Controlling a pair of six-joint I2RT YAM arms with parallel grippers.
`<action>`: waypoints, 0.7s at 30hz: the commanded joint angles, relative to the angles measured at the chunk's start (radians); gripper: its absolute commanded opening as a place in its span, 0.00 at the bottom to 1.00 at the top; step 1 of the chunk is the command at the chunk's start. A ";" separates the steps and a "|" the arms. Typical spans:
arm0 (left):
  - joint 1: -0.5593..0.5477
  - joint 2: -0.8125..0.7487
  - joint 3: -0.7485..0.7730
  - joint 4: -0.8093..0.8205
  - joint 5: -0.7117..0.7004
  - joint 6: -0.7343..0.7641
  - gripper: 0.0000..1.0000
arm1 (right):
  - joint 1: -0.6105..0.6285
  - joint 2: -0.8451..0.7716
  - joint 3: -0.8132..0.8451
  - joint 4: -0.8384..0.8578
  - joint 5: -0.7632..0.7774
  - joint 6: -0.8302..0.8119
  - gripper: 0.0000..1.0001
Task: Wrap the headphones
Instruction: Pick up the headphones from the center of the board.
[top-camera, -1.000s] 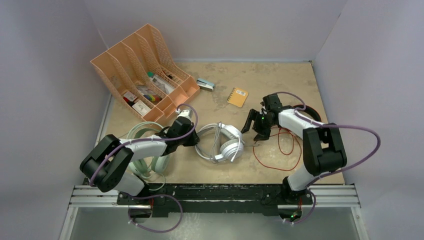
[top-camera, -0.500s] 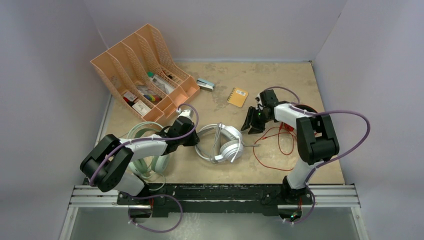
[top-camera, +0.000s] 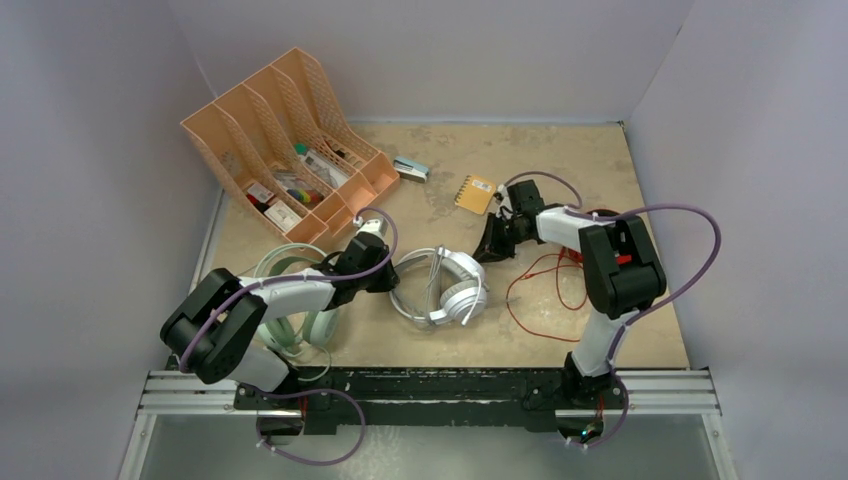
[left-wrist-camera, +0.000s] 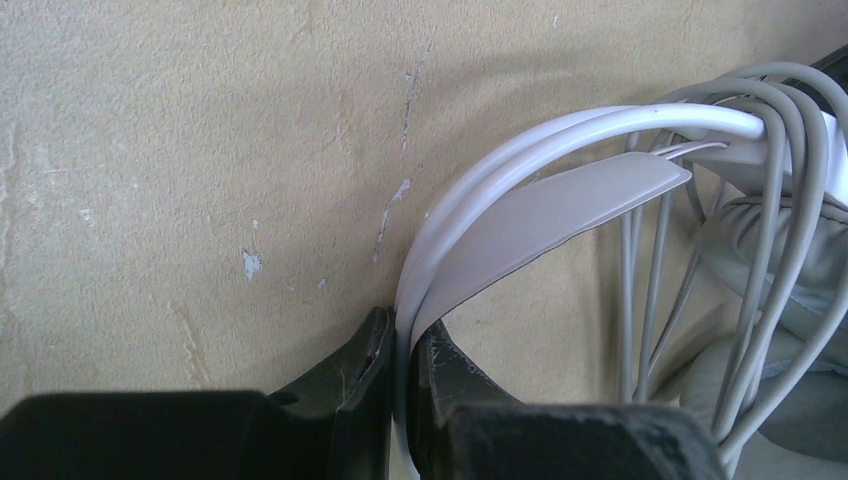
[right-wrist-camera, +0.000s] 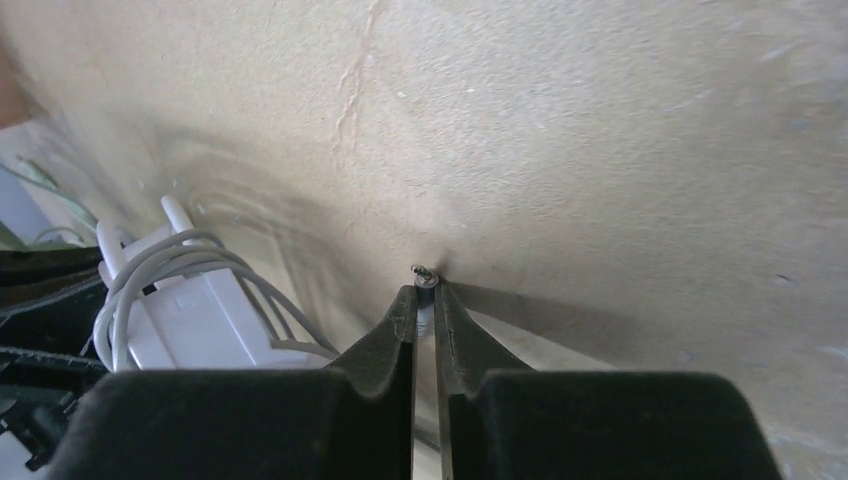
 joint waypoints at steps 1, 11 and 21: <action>-0.002 0.034 -0.010 -0.119 -0.042 0.002 0.00 | 0.042 0.078 -0.073 -0.054 0.000 -0.064 0.08; -0.002 0.036 -0.014 -0.075 0.009 -0.032 0.00 | 0.045 0.025 -0.030 -0.133 0.014 -0.085 0.12; -0.002 -0.048 0.015 -0.216 -0.098 -0.037 0.02 | -0.108 -0.154 0.030 -0.245 0.137 -0.198 0.53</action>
